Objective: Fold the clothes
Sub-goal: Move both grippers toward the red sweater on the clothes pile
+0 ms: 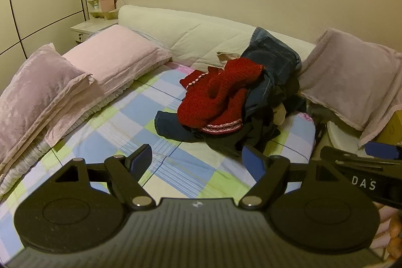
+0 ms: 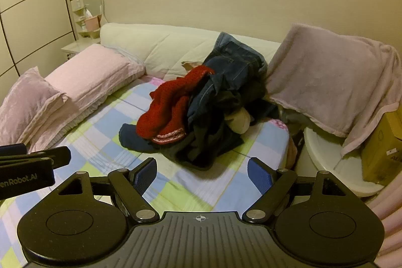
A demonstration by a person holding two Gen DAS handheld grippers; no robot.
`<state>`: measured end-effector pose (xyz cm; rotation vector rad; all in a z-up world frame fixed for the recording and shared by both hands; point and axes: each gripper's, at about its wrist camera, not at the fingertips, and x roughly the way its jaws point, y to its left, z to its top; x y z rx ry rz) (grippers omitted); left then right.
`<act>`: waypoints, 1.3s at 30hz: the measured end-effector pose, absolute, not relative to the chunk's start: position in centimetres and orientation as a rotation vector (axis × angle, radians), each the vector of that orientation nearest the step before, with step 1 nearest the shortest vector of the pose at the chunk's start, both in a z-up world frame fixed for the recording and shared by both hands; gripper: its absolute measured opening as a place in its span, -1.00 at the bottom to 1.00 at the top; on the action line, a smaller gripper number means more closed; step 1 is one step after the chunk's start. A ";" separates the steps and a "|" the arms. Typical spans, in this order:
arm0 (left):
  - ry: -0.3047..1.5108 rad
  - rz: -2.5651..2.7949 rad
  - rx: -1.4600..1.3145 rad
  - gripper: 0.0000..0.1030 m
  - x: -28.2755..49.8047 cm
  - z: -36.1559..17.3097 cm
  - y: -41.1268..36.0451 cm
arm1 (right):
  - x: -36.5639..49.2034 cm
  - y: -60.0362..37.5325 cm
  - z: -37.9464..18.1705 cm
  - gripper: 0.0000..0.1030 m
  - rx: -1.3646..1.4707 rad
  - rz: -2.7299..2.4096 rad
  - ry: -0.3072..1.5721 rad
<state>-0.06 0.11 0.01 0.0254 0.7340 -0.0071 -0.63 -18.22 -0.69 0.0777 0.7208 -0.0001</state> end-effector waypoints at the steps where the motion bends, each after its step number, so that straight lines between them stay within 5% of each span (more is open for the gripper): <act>1: 0.732 -0.009 0.025 0.48 -0.1 0.0 0.2 | -0.6 -18.2 -0.7 0.60 0.078 0.000 0.721; 39: 0.745 0.008 -0.039 0.48 0.8 -0.8 3.4 | 0.8 -16.1 0.2 0.60 0.024 0.003 0.711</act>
